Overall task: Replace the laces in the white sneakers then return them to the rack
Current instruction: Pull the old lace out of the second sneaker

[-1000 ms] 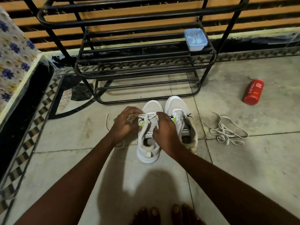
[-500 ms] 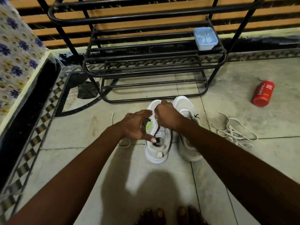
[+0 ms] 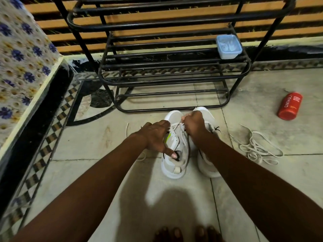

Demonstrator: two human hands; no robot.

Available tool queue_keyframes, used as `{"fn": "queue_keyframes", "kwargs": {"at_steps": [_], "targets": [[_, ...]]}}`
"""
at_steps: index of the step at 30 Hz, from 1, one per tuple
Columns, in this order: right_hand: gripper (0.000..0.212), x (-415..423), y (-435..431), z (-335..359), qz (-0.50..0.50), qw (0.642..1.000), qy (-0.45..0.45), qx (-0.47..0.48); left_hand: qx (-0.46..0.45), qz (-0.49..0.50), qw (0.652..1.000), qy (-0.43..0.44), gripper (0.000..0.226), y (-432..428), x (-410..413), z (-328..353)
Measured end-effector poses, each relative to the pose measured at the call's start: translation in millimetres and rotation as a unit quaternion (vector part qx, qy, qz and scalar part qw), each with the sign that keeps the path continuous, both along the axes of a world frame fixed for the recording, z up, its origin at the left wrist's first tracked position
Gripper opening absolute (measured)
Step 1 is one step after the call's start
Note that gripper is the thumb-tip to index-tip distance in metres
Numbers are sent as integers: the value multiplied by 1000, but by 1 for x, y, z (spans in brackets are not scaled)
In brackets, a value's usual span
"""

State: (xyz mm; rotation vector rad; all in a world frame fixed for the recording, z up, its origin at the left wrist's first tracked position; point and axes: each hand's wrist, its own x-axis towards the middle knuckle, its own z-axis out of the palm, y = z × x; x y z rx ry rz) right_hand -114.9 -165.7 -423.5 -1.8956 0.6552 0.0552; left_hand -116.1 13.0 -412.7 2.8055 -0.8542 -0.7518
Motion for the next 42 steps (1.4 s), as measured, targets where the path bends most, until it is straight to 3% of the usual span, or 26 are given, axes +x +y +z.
{"fn": "queue_keyframes", "kwargs": {"at_steps": [2, 5, 6, 8, 10, 12, 14, 15, 16, 18, 20, 22, 24, 26, 27, 28, 29, 30, 32, 34, 35, 37, 39, 40, 41, 42], "targets": [[16, 1, -5, 7, 145, 986, -33, -82, 9, -6, 1000, -4, 132, -2, 0, 2], [17, -2, -14, 10, 370, 884, -81, -273, 23, -9, 1000, -9, 128, -4, -1, 4], [18, 0, -15, 9, 404, 856, -74, -314, 26, -8, 1000, -7, 128, -4, -1, 5], [15, 3, -13, 6, 415, 847, -72, -323, 23, -6, 1000, -4, 126, -4, -3, 5], [15, 4, -9, 6, 339, 916, -65, -204, 22, -3, 1000, 6, 126, -4, -3, 7], [20, 1, -7, 10, 183, 981, -45, 46, 36, -2, 999, 20, 131, -6, -1, 11], [20, 0, -6, 14, 50, 966, 7, 254, 50, -5, 999, 20, 132, -8, 0, 14], [22, -1, -6, 15, 32, 956, 34, 290, 55, -8, 998, 17, 131, -9, 0, 14], [23, 0, -8, 17, 51, 960, 44, 272, 59, -7, 998, 17, 131, -10, 0, 15], [17, -4, -16, 23, 201, 977, 7, 69, 60, -8, 998, 21, 129, -11, -2, 14], [9, -5, -24, 24, 353, 910, -34, -214, 59, -9, 998, 22, 127, -10, -4, 15], [7, -2, -27, 26, 414, 852, -33, -319, 61, -6, 998, 25, 127, -10, -4, 16], [5, -2, -23, 29, 385, 886, -77, -248, 56, -4, 998, 23, 122, -10, -3, 16], [13, -1, -18, 27, 179, 978, -106, -16, 51, -6, 998, 24, 118, -10, -1, 16], [14, -2, -16, 27, 37, 985, -86, 142, 51, -5, 998, 27, 119, -10, -1, 16], [14, -5, -14, 26, -74, 956, -45, 282, 52, -5, 998, 30, 121, -10, -1, 16], [12, -7, -12, 25, -127, 928, -10, 351, 58, -7, 998, 33, 124, -10, -1, 17], [8, -9, -12, 24, -118, 933, 16, 341, 66, -9, 997, 34, 126, -12, -1, 18], [13, -10, -13, 30, 46, 990, 13, 131, 74, -11, 997, 32, 124, -13, -2, 18], [20, -12, -13, 34, 222, 966, -38, -124, 75, -10, 997, 33, 118, -13, -2, 19], [16, -11, -12, 36, 256, 949, -80, -164, 74, -9, 997, 34, 116, -13, -1, 19], [12, -12, -10, 38, 246, 950, -152, -116, 69, -4, 997, 32, 117, -13, -2, 19], [18, -12, -18, 38, 125, 977, -147, 91, 65, 6, 997, 34, 124, -13, -1, 18], [21, -11, -22, 37, 46, 968, -122, 215, 65, 10, 997, 36, 128, -12, -1, 18], [22, -9, -27, 34, -20, 952, -102, 289, 65, 13, 997, 38, 131, -12, -1, 18], [23, -9, -31, 30, -46, 952, -94, 286, 68, 13, 997, 40, 132, -12, -1, 17]]}}
